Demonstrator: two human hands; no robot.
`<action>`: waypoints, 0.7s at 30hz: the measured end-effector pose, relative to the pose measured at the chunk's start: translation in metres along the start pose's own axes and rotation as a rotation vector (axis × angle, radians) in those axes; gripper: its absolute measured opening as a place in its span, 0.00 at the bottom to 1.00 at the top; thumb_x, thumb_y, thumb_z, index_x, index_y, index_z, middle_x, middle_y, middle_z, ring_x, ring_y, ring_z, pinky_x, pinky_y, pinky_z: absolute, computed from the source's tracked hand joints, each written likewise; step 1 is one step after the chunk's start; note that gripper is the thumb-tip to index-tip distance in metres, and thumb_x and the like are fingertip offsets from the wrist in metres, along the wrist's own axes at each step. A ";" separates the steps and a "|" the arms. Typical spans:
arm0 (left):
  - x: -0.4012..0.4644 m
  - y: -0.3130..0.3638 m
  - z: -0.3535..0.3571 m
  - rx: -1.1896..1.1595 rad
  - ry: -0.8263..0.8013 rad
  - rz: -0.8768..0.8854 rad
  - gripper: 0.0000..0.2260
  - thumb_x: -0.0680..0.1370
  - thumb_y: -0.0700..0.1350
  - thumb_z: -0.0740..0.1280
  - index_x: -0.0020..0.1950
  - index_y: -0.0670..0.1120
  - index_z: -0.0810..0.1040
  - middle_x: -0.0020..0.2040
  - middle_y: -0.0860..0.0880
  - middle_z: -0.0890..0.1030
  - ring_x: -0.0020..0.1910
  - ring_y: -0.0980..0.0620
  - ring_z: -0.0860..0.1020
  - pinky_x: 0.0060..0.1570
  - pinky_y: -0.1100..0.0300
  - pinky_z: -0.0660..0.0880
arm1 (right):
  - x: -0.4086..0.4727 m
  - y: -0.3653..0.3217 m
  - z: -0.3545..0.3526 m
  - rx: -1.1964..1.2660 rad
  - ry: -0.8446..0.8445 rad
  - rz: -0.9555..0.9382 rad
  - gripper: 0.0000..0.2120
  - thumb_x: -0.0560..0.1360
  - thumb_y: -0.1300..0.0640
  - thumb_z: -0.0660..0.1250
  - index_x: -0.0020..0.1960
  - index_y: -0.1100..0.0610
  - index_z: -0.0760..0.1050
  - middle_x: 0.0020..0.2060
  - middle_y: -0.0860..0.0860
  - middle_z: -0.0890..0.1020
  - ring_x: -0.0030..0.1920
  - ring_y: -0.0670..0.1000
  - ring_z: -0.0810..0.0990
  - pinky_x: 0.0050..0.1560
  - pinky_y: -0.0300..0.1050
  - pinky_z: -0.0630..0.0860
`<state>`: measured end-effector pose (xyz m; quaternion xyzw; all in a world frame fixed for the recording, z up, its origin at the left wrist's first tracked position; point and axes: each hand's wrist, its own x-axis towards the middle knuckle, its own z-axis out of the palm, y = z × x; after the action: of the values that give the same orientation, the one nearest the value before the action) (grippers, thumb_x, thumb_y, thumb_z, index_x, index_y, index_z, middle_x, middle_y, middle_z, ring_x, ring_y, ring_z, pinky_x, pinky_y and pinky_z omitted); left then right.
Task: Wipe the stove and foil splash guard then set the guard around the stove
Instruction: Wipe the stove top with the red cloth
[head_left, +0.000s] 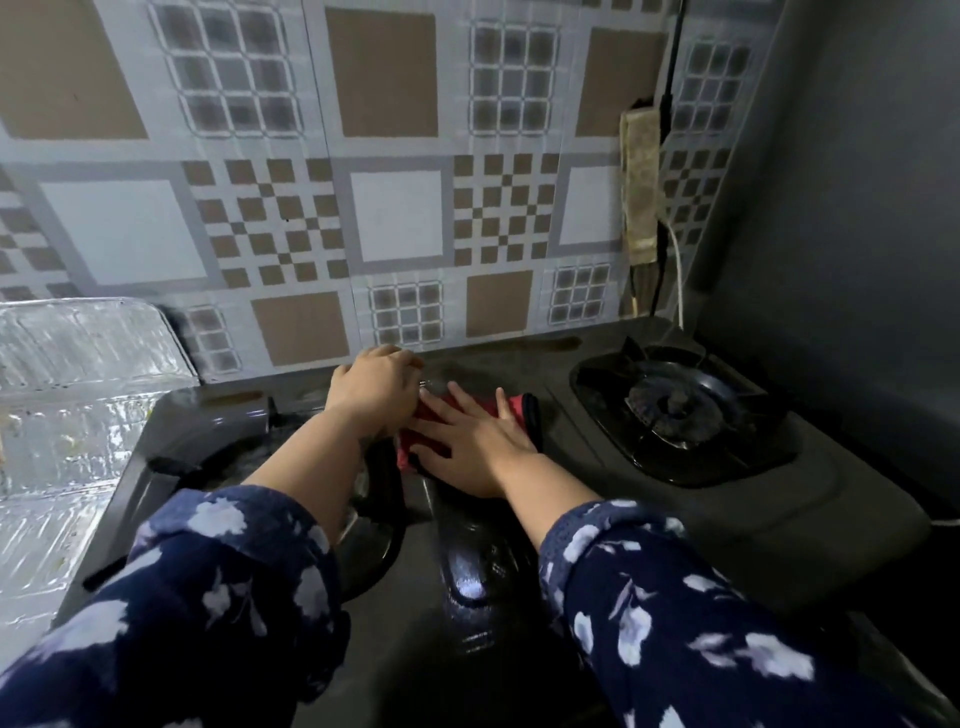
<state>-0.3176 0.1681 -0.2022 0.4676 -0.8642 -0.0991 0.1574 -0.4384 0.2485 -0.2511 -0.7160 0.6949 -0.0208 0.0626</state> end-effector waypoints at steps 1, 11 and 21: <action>0.006 0.000 0.002 0.006 -0.001 -0.007 0.16 0.79 0.49 0.55 0.64 0.53 0.74 0.67 0.50 0.73 0.67 0.48 0.68 0.65 0.47 0.64 | 0.013 0.004 -0.001 0.001 -0.009 0.001 0.24 0.76 0.36 0.44 0.72 0.34 0.51 0.77 0.40 0.44 0.76 0.51 0.37 0.67 0.70 0.31; 0.046 -0.018 0.013 0.032 0.031 -0.036 0.15 0.79 0.50 0.56 0.64 0.54 0.73 0.67 0.50 0.72 0.69 0.49 0.66 0.66 0.47 0.63 | 0.068 0.095 -0.014 0.089 0.083 0.195 0.23 0.76 0.35 0.42 0.72 0.31 0.48 0.76 0.39 0.47 0.77 0.50 0.41 0.71 0.66 0.35; 0.028 0.001 0.019 -0.022 -0.023 -0.044 0.15 0.79 0.49 0.56 0.64 0.54 0.73 0.68 0.50 0.72 0.68 0.48 0.67 0.65 0.47 0.63 | 0.004 0.063 -0.003 0.094 0.092 0.151 0.22 0.78 0.38 0.43 0.72 0.33 0.49 0.77 0.40 0.45 0.76 0.51 0.38 0.70 0.65 0.33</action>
<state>-0.3396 0.1454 -0.2141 0.4837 -0.8542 -0.1174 0.1503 -0.5006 0.2422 -0.2563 -0.6561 0.7474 -0.0817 0.0655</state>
